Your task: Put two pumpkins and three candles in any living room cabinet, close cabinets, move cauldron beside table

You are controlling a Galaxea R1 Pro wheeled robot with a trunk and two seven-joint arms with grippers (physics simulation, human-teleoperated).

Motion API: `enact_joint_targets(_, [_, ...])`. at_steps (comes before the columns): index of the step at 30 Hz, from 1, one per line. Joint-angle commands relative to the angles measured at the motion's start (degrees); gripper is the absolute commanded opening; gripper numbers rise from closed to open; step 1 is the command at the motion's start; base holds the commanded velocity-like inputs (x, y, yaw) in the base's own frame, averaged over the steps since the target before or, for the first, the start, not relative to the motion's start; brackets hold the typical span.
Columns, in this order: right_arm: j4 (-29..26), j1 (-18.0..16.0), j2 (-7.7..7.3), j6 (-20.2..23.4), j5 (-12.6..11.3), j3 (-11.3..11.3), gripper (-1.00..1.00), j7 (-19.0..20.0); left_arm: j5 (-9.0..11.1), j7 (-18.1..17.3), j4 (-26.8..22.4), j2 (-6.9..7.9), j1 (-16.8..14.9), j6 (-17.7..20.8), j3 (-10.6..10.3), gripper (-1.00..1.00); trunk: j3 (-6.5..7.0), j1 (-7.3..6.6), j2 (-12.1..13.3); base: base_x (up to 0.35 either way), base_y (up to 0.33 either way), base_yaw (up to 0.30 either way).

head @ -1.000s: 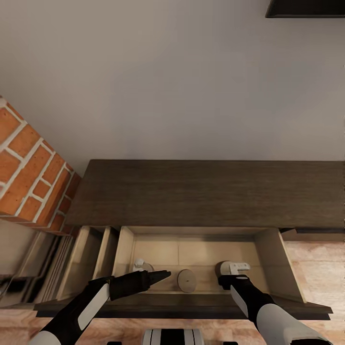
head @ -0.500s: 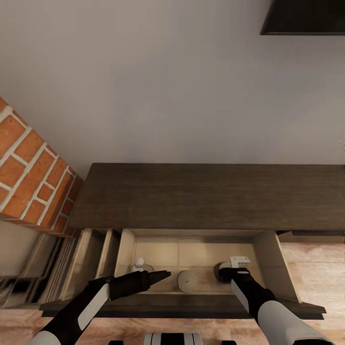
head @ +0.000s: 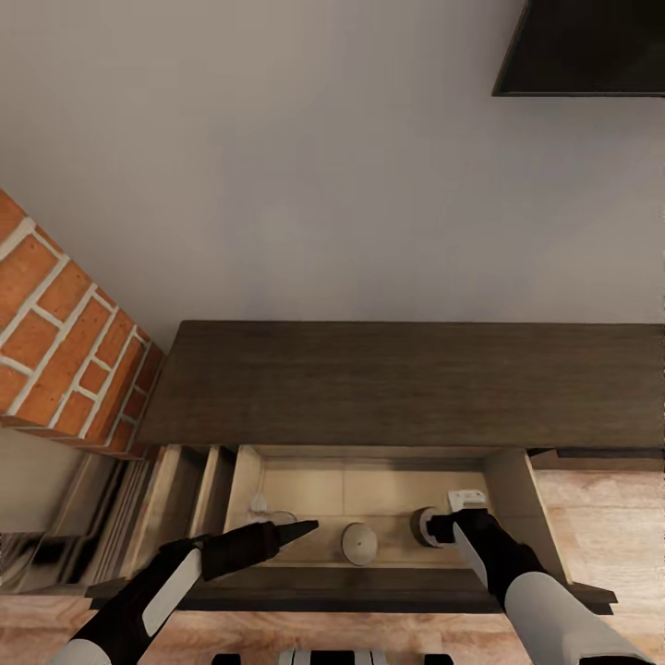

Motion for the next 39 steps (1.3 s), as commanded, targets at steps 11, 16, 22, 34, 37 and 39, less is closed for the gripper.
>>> enact_joint_targets(11, [-5.23,0.0,-9.01,10.21,-0.13,0.0,1.0,19.98,-0.03,0.17,0.54,0.21,0.0,-0.08,0.74,1.0,1.98,-2.42,4.43,0.0,0.0,0.0])
enact_joint_targets(16, [-6.14,0.0,-16.55,12.11,0.18,0.23,1.0,47.18,-0.03,0.22,0.52,1.13,0.0,-0.1,0.77,1.0,2.88,-3.52,6.43,0.0,0.0,0.0])
enact_joint_targets(22, [-6.3,0.0,-18.02,12.63,0.45,0.5,1.0,54.37,0.0,-0.1,0.08,2.87,0.0,-0.25,0.82,1.0,3.24,-3.96,7.23,0.0,0.0,0.0])
enact_joint_targets(34, [-6.48,0.0,-17.9,12.57,0.37,0.57,1.0,54.7,-0.1,0.33,0.54,3.44,0.0,-0.43,0.77,1.0,3.24,-3.96,7.23,-0.233,0.0,0.0])
enact_joint_targets(37, [-6.54,0.0,-17.93,12.61,0.38,0.85,1.0,55.58,-0.42,0.32,0.55,3.41,0.0,-0.5,0.75,1.0,3.24,-3.96,7.23,-0.304,0.0,0.0])
enact_joint_targets(39, [-6.55,0.0,-18.01,12.61,0.44,0.92,1.0,57.58,-0.55,0.25,0.47,3.44,0.0,-0.56,0.74,1.0,3.24,-3.96,7.23,-0.177,0.0,0.0])
